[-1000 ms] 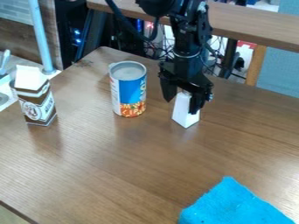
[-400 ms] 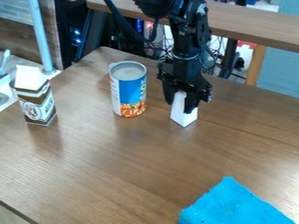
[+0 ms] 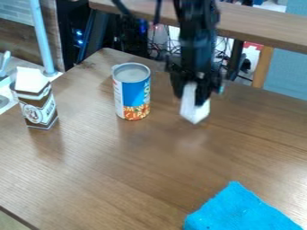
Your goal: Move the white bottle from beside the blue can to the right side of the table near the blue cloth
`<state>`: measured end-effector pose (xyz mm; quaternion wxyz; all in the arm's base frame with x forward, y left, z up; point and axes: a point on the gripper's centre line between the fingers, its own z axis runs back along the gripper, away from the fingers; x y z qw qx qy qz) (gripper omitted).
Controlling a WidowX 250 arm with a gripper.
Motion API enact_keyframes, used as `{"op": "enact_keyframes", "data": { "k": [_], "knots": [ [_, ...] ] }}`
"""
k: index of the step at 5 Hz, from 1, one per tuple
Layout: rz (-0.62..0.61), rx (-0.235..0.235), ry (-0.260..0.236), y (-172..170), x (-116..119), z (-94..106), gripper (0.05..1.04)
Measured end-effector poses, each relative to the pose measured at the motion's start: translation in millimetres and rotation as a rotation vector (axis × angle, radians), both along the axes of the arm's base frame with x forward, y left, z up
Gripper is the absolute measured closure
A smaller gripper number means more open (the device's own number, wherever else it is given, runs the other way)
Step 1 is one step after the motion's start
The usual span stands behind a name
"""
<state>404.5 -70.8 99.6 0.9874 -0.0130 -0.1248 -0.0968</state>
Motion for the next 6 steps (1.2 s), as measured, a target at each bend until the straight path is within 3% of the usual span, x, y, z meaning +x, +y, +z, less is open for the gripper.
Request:
{"op": "enact_keyframes", "data": {
  "k": [1, 3, 5, 6],
  "knots": [
    [-0.012, -0.041, -0.071, -8.1, -0.7, 31.1, 0.434],
    [-0.169, -0.08, -0.086, -68.7, -16.4, 41.2, 0.434],
    [-0.308, -0.082, -0.025, -122.6, -29.9, 19.5, 0.434],
    [-0.366, -0.045, 0.021, -141.4, -36.1, -5.7, 0.434]
  ]
}}
